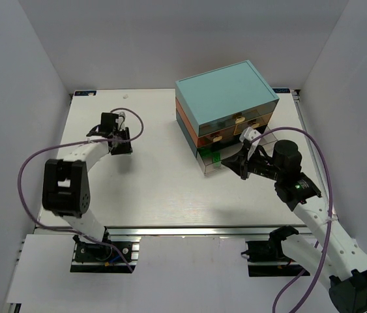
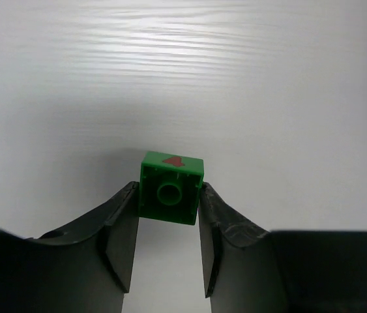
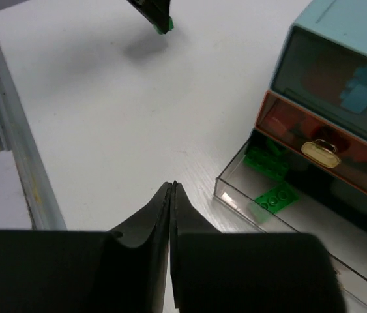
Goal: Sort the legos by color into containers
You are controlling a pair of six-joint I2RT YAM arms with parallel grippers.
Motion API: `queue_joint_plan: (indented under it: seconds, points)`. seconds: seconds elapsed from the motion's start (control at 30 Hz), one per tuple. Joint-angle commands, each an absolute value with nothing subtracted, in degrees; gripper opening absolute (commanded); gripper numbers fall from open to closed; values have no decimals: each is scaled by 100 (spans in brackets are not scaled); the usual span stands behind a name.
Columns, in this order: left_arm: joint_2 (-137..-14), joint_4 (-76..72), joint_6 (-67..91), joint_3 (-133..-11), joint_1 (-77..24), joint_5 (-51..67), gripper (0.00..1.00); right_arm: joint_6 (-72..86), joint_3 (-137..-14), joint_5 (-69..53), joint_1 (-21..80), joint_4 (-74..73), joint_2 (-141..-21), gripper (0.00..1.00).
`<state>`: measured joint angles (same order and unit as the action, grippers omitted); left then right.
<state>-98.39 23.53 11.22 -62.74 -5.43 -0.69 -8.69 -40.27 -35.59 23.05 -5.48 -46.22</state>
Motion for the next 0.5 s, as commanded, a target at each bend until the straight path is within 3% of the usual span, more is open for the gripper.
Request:
queue_joint_plan:
  seconds: [0.0,0.07,0.17,0.33,0.47]
  points:
    - [-8519,1717,1090,-5944,-956,1956,0,-599,-3999,-3078,2206,-229,-4492,0]
    - [-7949,1521,1169,-5723,-1220,2824,0,-501,-4095,-2568,2180,-255,-4500,0]
    - [-7447,1275,1160,-5318,-2010,3242,0,-361,-4183,-1900,2101,-263,-4500,0]
    - [-7172,1046,1213,-4905,-3546,2998,0,-255,-4166,-1398,1899,-167,-4430,0]
    - [-7364,993,1204,-5237,-4577,2120,0,-246,-4175,-1292,1715,-167,-4421,0]
